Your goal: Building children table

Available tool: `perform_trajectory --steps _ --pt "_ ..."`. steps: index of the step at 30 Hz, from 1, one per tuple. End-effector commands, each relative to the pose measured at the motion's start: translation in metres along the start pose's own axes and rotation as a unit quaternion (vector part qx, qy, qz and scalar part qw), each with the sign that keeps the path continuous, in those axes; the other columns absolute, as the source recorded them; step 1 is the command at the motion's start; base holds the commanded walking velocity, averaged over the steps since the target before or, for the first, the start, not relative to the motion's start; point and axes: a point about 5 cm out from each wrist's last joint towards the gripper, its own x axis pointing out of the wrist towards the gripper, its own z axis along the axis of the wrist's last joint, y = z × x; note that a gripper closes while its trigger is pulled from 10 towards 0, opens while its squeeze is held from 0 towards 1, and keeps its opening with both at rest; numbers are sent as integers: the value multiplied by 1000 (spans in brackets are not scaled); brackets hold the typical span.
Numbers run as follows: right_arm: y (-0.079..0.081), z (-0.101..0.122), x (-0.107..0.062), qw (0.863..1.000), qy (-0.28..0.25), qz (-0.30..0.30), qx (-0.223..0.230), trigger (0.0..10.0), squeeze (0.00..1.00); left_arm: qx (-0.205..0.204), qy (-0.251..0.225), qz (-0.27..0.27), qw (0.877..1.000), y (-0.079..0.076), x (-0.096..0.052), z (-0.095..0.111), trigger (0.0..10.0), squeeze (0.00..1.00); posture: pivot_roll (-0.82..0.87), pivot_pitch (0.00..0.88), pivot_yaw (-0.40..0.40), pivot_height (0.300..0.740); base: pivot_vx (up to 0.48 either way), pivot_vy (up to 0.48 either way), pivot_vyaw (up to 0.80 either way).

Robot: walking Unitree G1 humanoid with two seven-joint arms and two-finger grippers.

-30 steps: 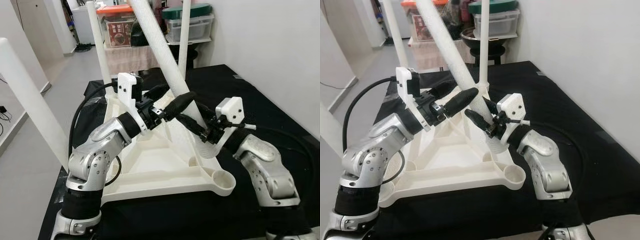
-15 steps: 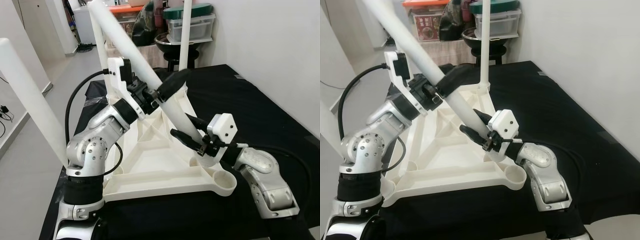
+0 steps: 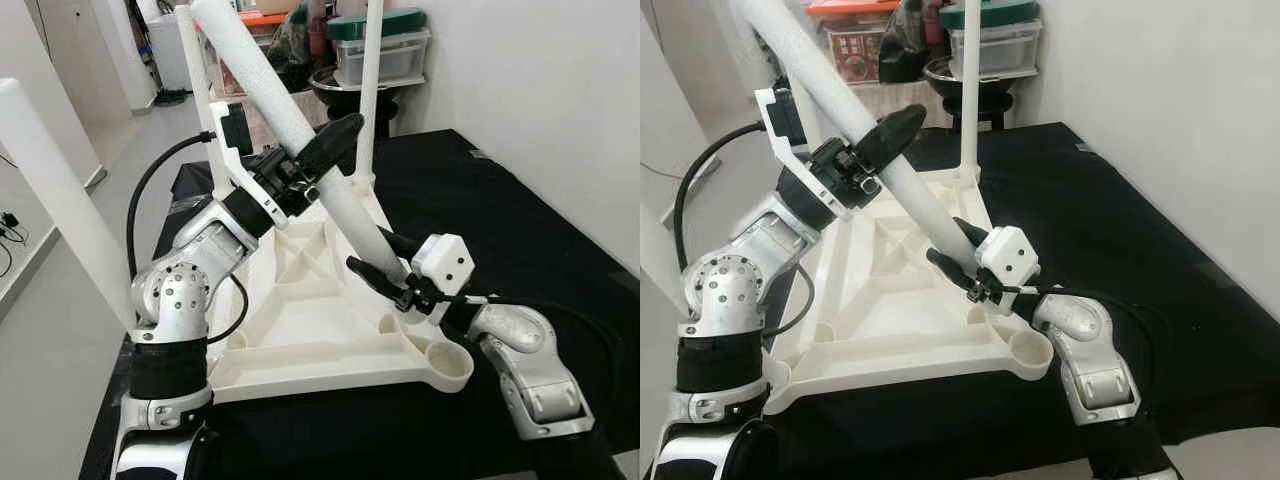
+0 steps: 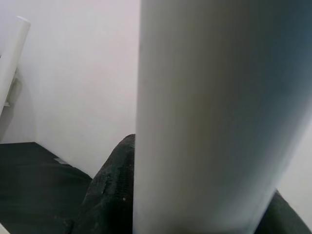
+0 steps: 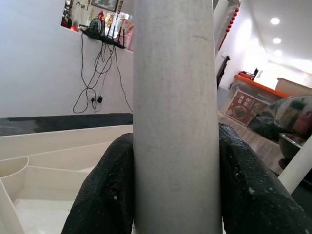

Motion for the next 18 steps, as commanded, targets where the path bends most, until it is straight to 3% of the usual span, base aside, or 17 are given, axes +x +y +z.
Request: perform_trajectory --steps 1,3,4,5,6,9,12,15,16,18 --pt "2 -4 6 1000 13 -4 0 10000 0 2 8 -45 999 -11 6 1 0 0 -97 5 88 740 0 0 0" --pt "3 -5 8 1000 19 1 5 10000 0 11 18 -62 998 -13 7 0 0 0 -97 2 87 740 0 0 0" --pt "3 -5 10 1000 20 8 10 10000 231 19 25 -73 997 -15 8 0 0 0 -97 2 87 740 0 0 0" --pt "3 -5 10 1000 20 8 10 10000 231 19 25 -73 997 -15 8 0 0 0 -97 2 87 740 0 0 0" --pt "4 -5 11 1000 18 17 18 10000 1000 31 36 -85 995 -17 9 -1 0 0 -96 0 85 740 0 0 0" --pt "5 -4 15 999 14 30 20 10000 1000 46 53 -106 992 -21 12 -3 0 0 -95 0 84 740 0 0 0" --pt "11 0 28 997 13 71 9 10000 1000 80 89 -172 978 -31 20 -9 0 0 -95 0 80 740 0 0 0" --pt "16 1 34 996 14 91 6 10000 1000 87 101 -198 971 -34 23 -11 0 0 -95 0 80 740 0 0 0" --pt "21 -1 38 993 21 118 11 10000 318 94 108 -225 964 -39 25 -12 0 0 -97 0 76 740 0 0 0" --pt "25 -2 41 990 25 137 15 10000 318 98 113 -244 958 -43 27 -12 0 0 -97 0 76 740 0 0 0"
